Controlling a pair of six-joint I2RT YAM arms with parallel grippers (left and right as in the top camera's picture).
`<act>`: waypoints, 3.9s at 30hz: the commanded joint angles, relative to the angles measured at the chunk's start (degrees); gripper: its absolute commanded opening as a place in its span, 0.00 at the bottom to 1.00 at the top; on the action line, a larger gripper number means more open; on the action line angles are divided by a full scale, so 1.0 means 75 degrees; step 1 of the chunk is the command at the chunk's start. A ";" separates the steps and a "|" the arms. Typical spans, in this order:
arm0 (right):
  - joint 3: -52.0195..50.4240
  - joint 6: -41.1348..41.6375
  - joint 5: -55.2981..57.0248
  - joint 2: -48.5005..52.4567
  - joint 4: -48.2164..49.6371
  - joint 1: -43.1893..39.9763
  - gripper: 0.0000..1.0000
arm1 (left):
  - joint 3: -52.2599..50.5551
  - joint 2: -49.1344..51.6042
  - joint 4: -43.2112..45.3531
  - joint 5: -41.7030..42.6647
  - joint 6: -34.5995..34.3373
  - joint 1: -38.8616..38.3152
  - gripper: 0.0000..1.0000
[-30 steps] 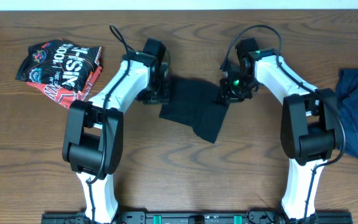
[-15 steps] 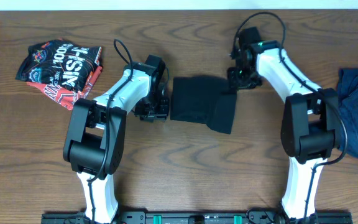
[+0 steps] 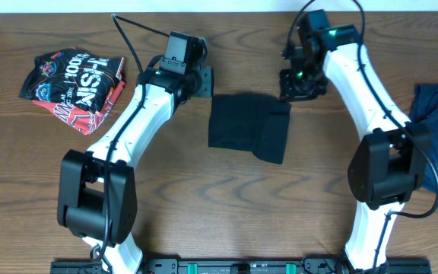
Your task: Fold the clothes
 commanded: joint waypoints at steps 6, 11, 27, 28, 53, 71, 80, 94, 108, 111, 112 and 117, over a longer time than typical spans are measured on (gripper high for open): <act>-0.1402 -0.0149 -0.0708 -0.0082 0.0501 0.0437 0.29 | 0.0017 0.0982 0.0970 0.0603 0.0326 -0.0087 0.49; -0.2043 -0.0152 -0.0691 -0.0082 0.0921 0.0516 0.29 | 0.0017 0.1536 0.0781 0.0927 0.0472 -0.0166 0.49; -0.2833 0.0414 0.2226 -0.0076 0.3246 -0.0026 0.33 | 0.0015 0.1903 -0.2795 0.0251 0.0507 -0.0323 0.26; -0.2833 0.0364 0.2270 -0.0076 0.3535 -0.0067 0.34 | 0.0015 0.1903 -0.3133 0.0262 0.0210 -0.0323 0.25; -0.2288 -0.0443 -0.0627 -0.0973 0.0787 0.0423 0.39 | 0.0015 -0.0539 -0.2751 -0.1005 -0.1285 -0.0414 0.42; -0.4427 0.0195 0.0466 -0.0889 0.4538 0.0729 0.40 | -0.0006 0.1078 -0.2576 0.0388 -0.0420 -0.0717 0.42; -0.4232 0.0012 0.0562 -0.0889 0.6802 0.0574 0.43 | -0.0032 0.1172 -0.2760 0.0385 -0.0458 -0.0723 0.42; -0.2856 -0.0868 -0.2363 -0.1760 0.3456 0.0087 0.38 | -0.0029 0.0997 -0.2637 -0.0361 -0.0487 -0.0708 0.41; -0.4348 -0.1300 -0.3614 -0.0560 0.3386 0.0134 0.29 | -0.0035 0.1008 -0.2637 -0.0361 -0.0487 -0.0708 0.41; -0.4491 -0.0947 -0.2465 -0.0286 0.3628 0.0131 0.24 | -0.0035 0.1020 -0.2640 -0.0361 -0.0487 -0.0708 0.41; -0.4500 -0.0717 -0.2005 -0.0230 0.3687 0.0131 0.24 | -0.0035 0.1020 -0.2643 -0.0361 -0.0487 -0.0708 0.41; -0.4482 -0.0064 -0.0440 -0.0189 0.3946 0.0131 0.24 | -0.0035 0.1020 -0.2661 -0.0361 -0.0484 -0.0708 0.41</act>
